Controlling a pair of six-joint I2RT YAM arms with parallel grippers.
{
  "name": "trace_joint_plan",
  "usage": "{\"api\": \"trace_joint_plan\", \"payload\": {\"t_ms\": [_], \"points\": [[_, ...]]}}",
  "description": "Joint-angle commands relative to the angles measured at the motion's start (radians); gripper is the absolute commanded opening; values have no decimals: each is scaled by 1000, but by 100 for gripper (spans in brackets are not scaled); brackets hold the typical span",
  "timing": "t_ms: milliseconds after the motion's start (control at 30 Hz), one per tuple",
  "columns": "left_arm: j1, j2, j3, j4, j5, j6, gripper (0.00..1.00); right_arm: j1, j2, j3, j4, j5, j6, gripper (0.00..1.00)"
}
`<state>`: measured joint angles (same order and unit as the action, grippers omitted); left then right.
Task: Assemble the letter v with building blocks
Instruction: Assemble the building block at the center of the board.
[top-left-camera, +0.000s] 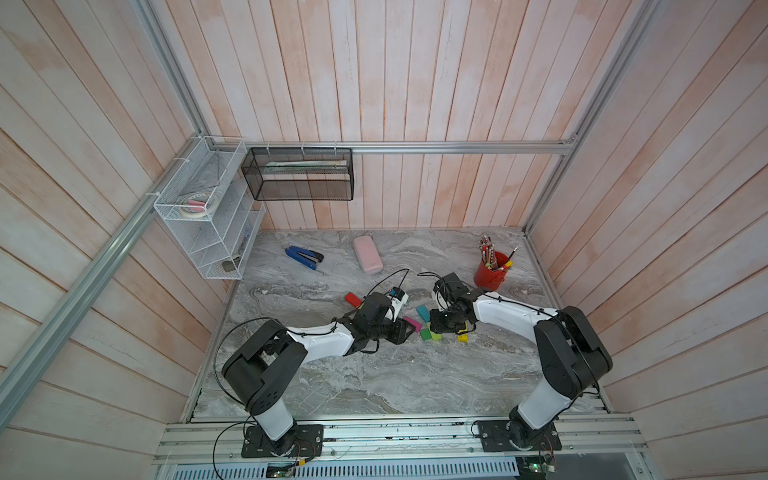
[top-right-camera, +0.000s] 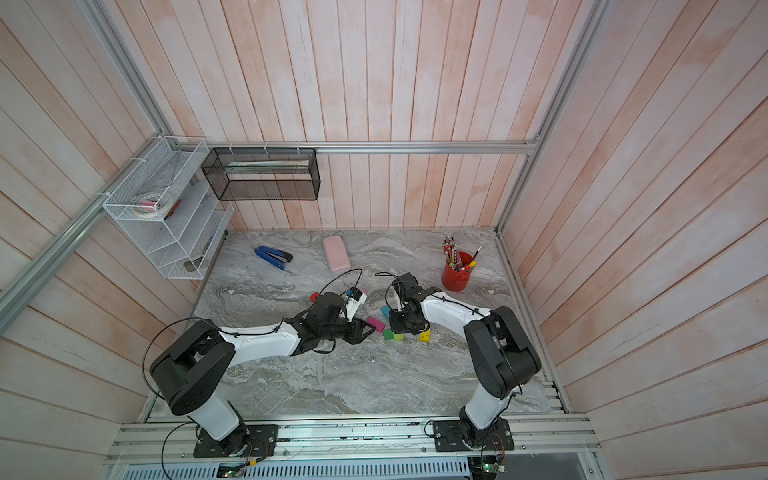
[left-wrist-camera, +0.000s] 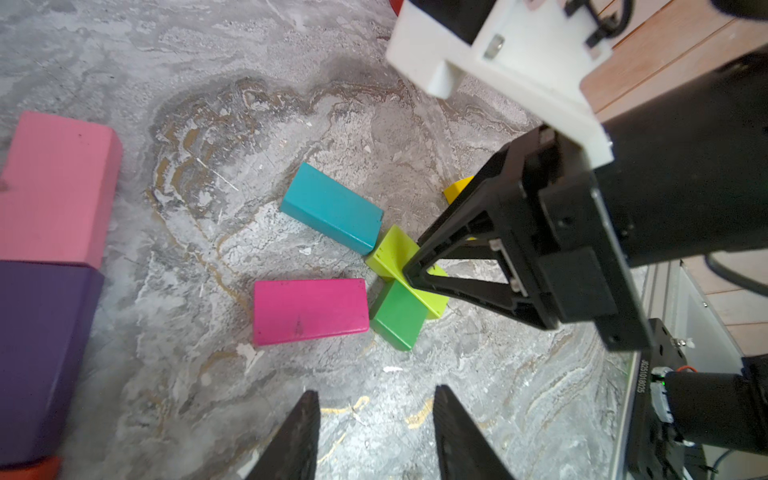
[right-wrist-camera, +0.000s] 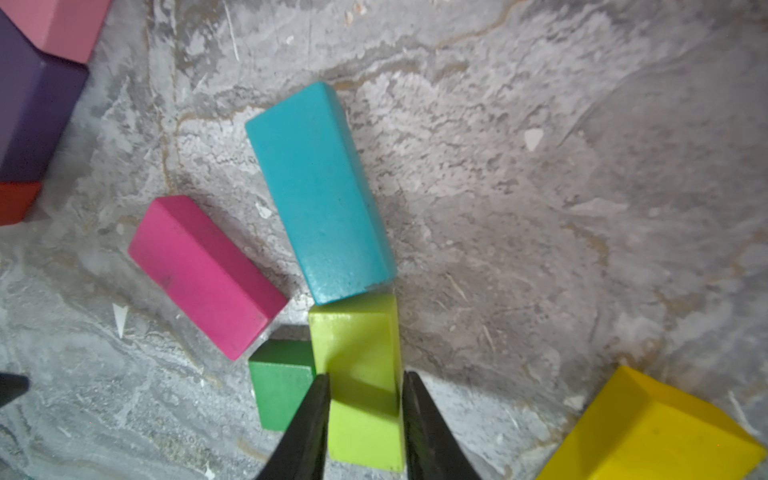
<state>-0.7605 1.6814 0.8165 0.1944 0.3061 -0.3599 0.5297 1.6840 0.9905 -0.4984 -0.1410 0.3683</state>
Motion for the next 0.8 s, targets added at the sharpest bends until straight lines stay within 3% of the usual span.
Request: {"api": "trace_joint_plan", "payload": {"t_ms": [0, 767], "points": [[-3, 12, -4, 8, 2, 0, 47, 14, 23, -21, -38, -17, -36, 35], [-3, 61, 33, 31, 47, -18, 47, 18, -86, -48, -55, 40, -103, 41]]}}
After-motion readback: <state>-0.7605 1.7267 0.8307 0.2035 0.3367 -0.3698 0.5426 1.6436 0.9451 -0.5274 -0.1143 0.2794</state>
